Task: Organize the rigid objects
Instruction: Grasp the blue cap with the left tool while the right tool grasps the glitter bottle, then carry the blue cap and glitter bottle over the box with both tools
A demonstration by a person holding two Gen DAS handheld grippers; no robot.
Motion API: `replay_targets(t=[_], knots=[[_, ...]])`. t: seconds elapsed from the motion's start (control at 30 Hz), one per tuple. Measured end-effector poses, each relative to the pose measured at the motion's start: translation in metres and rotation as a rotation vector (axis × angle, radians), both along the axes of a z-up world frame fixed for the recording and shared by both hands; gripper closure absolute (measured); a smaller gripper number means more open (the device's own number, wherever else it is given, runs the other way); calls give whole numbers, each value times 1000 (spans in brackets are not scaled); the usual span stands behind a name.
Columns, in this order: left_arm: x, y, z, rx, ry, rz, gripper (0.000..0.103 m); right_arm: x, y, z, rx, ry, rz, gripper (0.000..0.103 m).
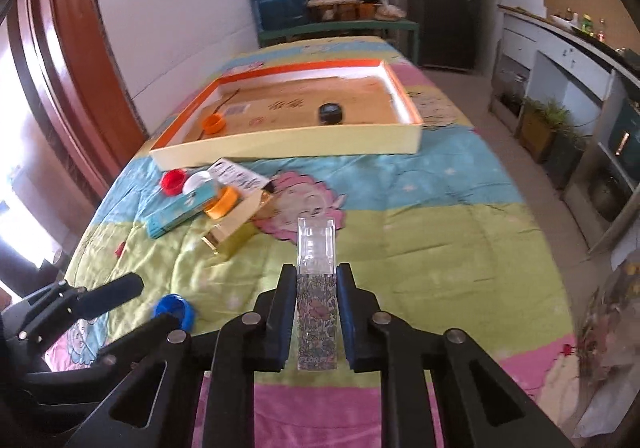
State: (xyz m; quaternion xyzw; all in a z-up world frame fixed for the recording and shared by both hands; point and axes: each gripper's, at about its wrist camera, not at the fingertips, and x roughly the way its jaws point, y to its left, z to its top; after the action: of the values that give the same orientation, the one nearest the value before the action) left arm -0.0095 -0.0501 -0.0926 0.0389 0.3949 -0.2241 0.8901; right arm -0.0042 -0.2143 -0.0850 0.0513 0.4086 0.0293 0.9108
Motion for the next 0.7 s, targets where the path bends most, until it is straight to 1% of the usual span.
replay_targets(t=[0.13, 0.27, 0.33, 0.37, 0.4, 0.5, 0.7], knots=[[4, -7, -13, 39, 22, 10, 55, -2, -6, 0, 4, -5, -5, 82], [6, -5, -17, 20, 18, 23, 55, -1, -6, -1, 1, -8, 2, 82], [7, -2, -18, 11, 17, 34, 61, -1, -4, -2, -3, -8, 8, 82], [8, -1, -18, 13, 16, 45, 68, 0, -4, -2, -2, -6, 11, 82], [7, 1, -18, 12, 16, 52, 72, 0, -3, -3, -1, -6, 13, 82], [9, 8, -17, -19, 28, 62, 72, 0, -1, -4, -4, -6, 19, 82], [12, 14, -13, -28, 24, 80, 72, 4, 0, -5, -2, -2, 27, 82]])
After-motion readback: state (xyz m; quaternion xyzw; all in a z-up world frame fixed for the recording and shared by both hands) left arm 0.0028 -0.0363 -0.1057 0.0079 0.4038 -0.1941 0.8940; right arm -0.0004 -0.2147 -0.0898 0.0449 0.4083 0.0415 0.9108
